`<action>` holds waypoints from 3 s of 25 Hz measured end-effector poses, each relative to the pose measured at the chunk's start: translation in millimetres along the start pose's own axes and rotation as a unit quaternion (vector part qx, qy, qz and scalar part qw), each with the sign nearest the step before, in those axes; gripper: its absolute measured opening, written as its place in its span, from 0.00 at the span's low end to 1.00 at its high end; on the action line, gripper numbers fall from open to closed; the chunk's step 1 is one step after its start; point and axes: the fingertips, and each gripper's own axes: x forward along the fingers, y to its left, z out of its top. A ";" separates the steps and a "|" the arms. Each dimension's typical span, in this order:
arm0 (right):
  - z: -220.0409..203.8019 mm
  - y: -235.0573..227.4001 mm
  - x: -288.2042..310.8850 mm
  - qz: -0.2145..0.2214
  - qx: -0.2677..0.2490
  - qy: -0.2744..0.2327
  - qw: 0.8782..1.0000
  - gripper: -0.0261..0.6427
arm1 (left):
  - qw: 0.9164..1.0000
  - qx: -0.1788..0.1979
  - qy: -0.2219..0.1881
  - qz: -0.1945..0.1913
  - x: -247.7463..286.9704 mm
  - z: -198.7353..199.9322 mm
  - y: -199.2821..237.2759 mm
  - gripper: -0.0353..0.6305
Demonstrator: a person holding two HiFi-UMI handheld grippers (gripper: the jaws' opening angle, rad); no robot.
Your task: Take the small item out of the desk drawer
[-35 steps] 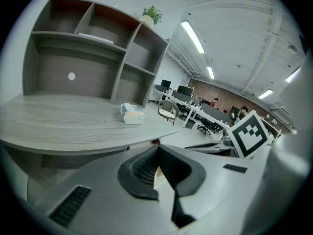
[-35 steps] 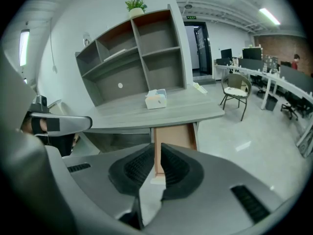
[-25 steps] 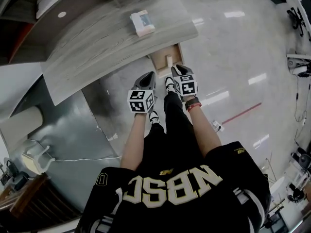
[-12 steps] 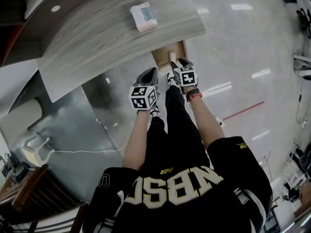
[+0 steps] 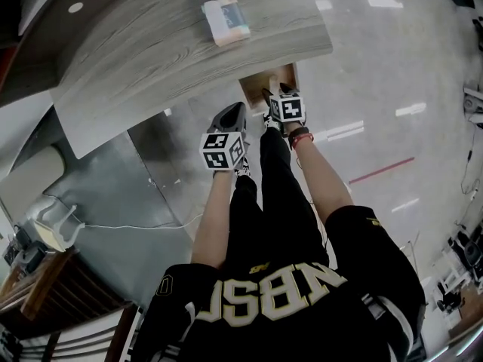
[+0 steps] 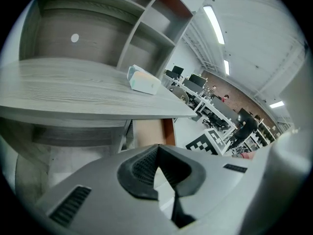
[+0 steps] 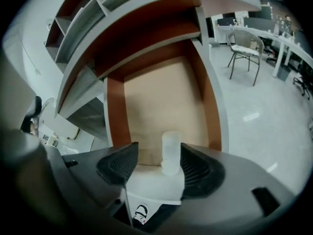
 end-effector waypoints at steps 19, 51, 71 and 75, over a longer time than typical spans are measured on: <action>-3.6 -30.3 31.6 -0.078 -0.008 0.050 0.996 0.32 | 0.999 -0.019 0.005 0.026 4.0 -13.4 32.4 0.07; -0.6 19.9 -91.5 -0.054 -0.014 -0.043 0.998 0.24 | 0.999 0.008 -0.029 0.020 -78.5 -4.8 8.6 0.07; 15.1 102.7 -232.5 -0.051 0.012 -0.162 0.985 0.24 | 0.990 0.045 -0.129 0.013 -186.3 39.7 -3.0 0.07; 20.3 120.9 -254.0 -0.044 0.001 -0.193 0.980 0.24 | 0.987 0.061 -0.150 0.007 -205.9 53.3 -12.1 0.07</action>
